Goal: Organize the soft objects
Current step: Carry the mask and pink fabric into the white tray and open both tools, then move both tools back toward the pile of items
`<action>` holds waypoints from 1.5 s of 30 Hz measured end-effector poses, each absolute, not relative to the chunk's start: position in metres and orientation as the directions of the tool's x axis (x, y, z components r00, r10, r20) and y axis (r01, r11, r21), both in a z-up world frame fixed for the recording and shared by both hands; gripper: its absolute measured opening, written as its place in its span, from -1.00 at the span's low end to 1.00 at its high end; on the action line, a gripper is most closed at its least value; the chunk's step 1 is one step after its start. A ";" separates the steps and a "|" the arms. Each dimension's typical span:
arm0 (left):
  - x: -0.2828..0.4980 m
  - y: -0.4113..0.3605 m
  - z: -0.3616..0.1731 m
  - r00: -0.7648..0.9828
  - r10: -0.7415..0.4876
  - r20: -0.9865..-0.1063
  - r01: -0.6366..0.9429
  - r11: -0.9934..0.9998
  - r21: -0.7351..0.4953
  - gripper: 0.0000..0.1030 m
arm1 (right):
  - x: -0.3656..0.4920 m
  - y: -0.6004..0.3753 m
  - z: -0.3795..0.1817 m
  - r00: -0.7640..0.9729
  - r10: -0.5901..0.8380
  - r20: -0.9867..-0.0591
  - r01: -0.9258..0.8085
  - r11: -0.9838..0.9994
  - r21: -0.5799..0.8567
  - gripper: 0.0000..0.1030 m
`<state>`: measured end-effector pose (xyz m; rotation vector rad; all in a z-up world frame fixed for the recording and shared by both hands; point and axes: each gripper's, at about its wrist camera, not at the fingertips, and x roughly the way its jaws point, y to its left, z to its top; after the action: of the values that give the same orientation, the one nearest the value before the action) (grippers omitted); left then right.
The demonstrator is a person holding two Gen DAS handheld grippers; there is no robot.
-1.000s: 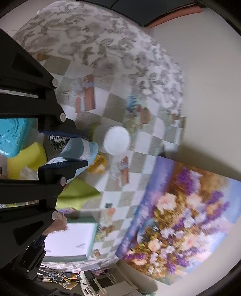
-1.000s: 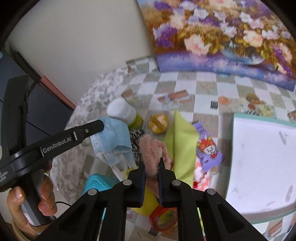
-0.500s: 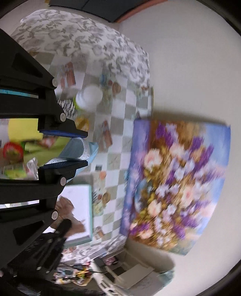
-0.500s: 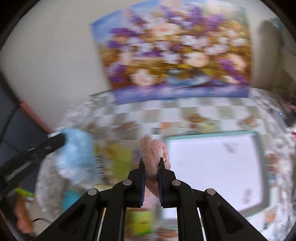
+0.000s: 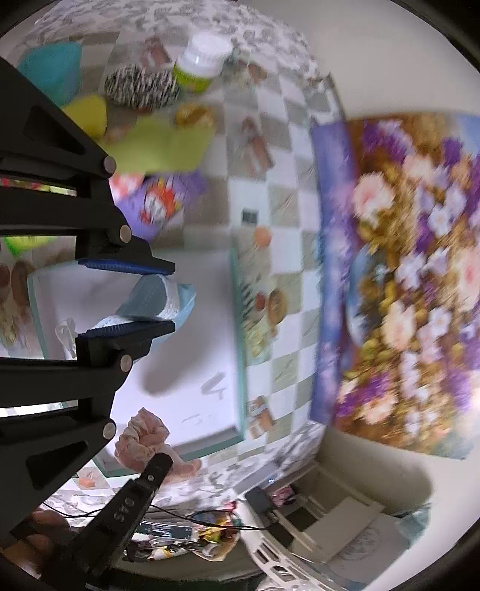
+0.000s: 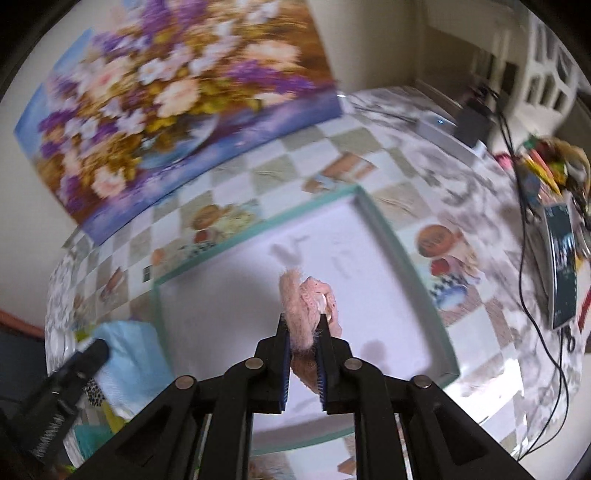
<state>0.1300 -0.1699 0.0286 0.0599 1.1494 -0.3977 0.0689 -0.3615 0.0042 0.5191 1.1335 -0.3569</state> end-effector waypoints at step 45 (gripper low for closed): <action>0.151 0.076 0.031 0.508 -0.232 -0.829 0.181 0.970 -0.161 1.00 | 0.104 -0.179 0.013 0.392 0.166 -0.905 0.117 0.967 0.228 1.00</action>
<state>0.1507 0.0757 0.0312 -0.0556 1.0079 -0.2493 0.1043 -0.1790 0.0125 0.2727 1.1722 0.0311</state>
